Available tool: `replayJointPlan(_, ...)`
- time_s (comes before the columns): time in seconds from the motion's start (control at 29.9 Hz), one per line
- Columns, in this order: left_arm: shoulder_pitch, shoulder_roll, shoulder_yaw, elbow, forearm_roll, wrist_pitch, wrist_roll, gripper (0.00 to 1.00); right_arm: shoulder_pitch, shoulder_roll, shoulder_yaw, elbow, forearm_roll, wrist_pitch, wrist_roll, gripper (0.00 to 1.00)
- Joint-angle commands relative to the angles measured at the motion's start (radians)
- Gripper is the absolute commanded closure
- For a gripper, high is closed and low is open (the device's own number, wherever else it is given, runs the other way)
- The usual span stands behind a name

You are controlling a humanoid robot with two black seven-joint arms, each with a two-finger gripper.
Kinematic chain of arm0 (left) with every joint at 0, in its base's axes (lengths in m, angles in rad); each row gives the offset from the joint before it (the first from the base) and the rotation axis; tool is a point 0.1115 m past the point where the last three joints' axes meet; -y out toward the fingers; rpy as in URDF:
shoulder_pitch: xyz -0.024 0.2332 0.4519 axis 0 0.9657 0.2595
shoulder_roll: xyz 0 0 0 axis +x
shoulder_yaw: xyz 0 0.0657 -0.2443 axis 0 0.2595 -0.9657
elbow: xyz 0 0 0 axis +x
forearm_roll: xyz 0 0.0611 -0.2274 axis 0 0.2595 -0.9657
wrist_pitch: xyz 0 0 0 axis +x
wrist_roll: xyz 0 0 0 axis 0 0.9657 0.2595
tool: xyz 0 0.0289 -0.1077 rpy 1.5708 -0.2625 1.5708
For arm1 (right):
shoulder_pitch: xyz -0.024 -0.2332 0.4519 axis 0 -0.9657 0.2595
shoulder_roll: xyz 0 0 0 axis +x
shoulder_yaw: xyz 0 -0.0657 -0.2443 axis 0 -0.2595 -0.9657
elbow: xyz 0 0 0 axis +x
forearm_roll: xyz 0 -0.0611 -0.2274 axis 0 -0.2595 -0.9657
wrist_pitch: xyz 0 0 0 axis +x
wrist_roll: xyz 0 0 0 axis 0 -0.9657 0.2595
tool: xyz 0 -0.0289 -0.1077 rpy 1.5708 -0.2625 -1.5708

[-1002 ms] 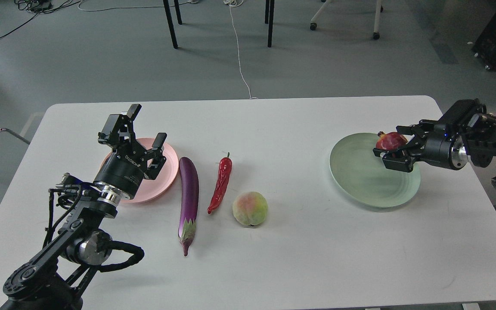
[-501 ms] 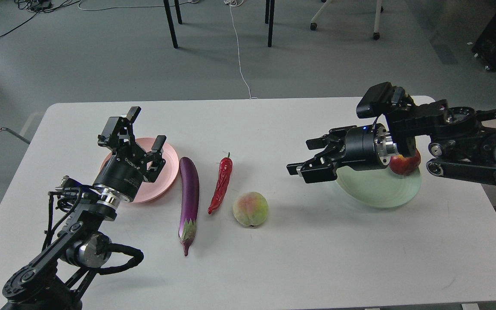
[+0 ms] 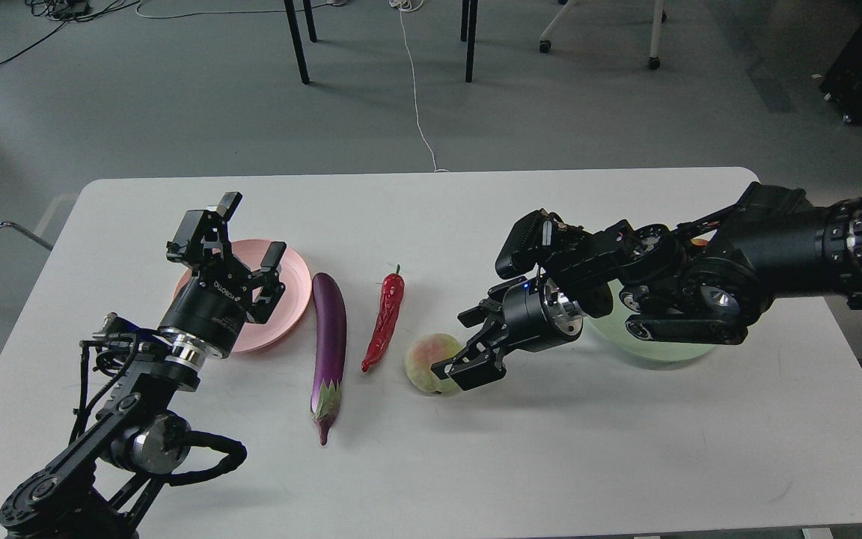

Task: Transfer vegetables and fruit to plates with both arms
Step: 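Reach the right gripper down and grasp the peach, then carry the peach onto the green plate beside the apple and release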

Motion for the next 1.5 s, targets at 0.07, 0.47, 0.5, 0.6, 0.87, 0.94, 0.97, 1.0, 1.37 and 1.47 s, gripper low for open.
replayJointPlan(0.07,0.001,0.003,-0.005,-0.002,0.0,0.0,0.0,0.01,-0.031,0.053,-0.001,-0.045,0.011,-0.018,0.0,0.05)
replayJointPlan(0.47,0.008,0.009,-0.023,-0.014,0.0,0.0,0.0,0.01,-0.077,0.117,-0.012,-0.156,0.011,-0.041,0.0,0.07)
replayJointPlan(0.5,0.008,0.009,-0.026,-0.015,0.0,0.0,0.0,0.01,-0.081,0.117,-0.022,-0.162,0.011,-0.041,0.0,0.07)
replayJointPlan(0.6,0.008,0.009,-0.028,-0.015,0.0,0.0,0.0,0.01,-0.081,0.117,-0.044,-0.177,0.011,-0.042,0.0,0.1)
replayJointPlan(0.87,0.01,0.009,-0.028,-0.015,0.0,0.0,0.0,0.01,-0.081,0.117,-0.052,-0.176,0.014,-0.041,0.0,0.44)
replayJointPlan(0.94,0.01,0.009,-0.028,-0.015,0.0,0.0,0.0,0.01,-0.081,0.117,-0.052,-0.174,0.014,-0.041,0.0,0.49)
replayJointPlan(0.97,0.01,0.009,-0.028,-0.015,0.0,0.0,0.0,0.01,-0.081,0.117,-0.05,-0.172,0.018,-0.042,0.0,0.51)
replayJointPlan(1.0,0.008,0.009,-0.028,-0.015,0.0,0.0,0.0,0.01,-0.08,0.117,-0.047,-0.171,0.03,-0.042,0.0,0.52)
replayJointPlan(1.37,0.01,0.006,-0.028,-0.015,0.0,0.0,0.0,0.01,0.075,-0.059,-0.039,-0.114,0.033,-0.041,0.0,0.57)
replayJointPlan(1.47,0.01,0.006,-0.028,-0.015,0.0,0.0,0.002,0.01,0.097,-0.175,-0.045,-0.105,-0.1,-0.039,0.0,0.56)
